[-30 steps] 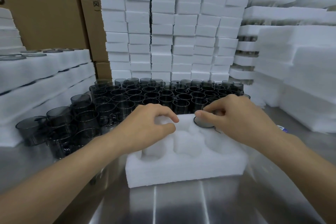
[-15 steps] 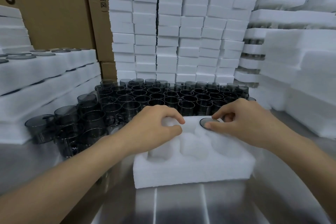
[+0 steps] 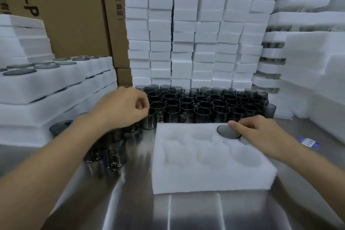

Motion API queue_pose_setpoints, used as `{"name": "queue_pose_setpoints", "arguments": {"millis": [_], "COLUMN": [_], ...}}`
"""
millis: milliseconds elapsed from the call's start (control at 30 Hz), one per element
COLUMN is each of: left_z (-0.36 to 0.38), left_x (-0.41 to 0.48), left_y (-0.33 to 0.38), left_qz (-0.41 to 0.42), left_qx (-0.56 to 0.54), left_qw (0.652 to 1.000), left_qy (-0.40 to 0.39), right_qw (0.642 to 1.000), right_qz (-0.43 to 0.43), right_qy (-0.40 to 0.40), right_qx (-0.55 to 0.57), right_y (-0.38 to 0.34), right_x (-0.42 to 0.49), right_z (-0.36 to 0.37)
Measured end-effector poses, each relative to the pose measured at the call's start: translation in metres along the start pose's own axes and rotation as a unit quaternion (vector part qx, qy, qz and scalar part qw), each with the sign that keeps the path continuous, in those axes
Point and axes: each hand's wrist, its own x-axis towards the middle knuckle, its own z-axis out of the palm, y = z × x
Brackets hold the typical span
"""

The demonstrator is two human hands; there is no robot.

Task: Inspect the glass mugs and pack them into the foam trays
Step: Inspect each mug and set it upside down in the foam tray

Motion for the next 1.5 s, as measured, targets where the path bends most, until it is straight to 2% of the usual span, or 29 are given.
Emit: {"name": "queue_pose_setpoints", "arguments": {"millis": [100,167,367,567,733,867,933,1000,1100,1167,1233,1267,1367,1500], "left_z": [-0.025,-0.037,-0.040,-0.026,-0.032,-0.022,-0.023,-0.031,-0.045,-0.053,-0.059,-0.060,-0.058,-0.057], "left_x": [-0.003,-0.007,-0.008,-0.002,-0.007,-0.008,-0.007,-0.005,0.001,0.006,0.011,0.012,0.016,0.013], "left_y": [-0.023,-0.031,-0.035,-0.023,-0.014,-0.002,0.003,0.007,0.025,0.044,0.064,0.073,0.085,0.078], "left_qz": [-0.032,-0.049,-0.082,-0.036,-0.038,-0.016,0.006,0.029,0.078,0.163,0.243,0.261,0.283,0.272], "left_qx": [-0.091,-0.087,-0.035,-0.065,-0.050,0.024,0.037,0.032,-0.049,-0.091,-0.085,-0.083,-0.110,-0.118], "left_qw": [0.971,0.949,0.944,0.969,0.955,0.961,0.970,0.985,0.995,0.962,0.898,0.869,0.827,0.824], "left_qy": [-0.220,-0.299,-0.317,-0.234,-0.290,-0.276,-0.241,-0.167,0.026,0.199,0.357,0.411,0.472,0.484], "right_qw": [1.000,0.999,0.999,0.998,0.998,0.999,0.999,0.999,0.999,0.999,0.999,0.999,1.000,1.000], "right_qz": [-0.002,-0.002,-0.005,-0.010,-0.009,0.003,0.005,0.005,0.004,0.002,-0.001,-0.005,-0.014,-0.021], "right_qy": [-0.010,-0.022,-0.020,-0.017,-0.022,-0.020,-0.020,-0.021,-0.023,-0.022,-0.018,-0.019,-0.019,-0.020], "right_qx": [0.010,0.023,0.044,0.053,0.053,0.051,0.048,0.045,0.039,0.037,0.032,0.029,0.014,-0.006], "right_y": [0.001,0.002,0.000,0.004,0.006,0.006,0.007,0.007,0.007,0.008,0.009,0.010,0.010,0.012], "right_x": [0.001,0.000,-0.001,0.000,0.002,0.003,0.004,0.004,0.003,0.004,0.004,0.004,0.005,0.007], "right_z": [0.002,0.003,0.003,0.003,0.003,0.003,0.004,0.004,0.005,0.005,0.006,0.006,0.006,0.007]}}
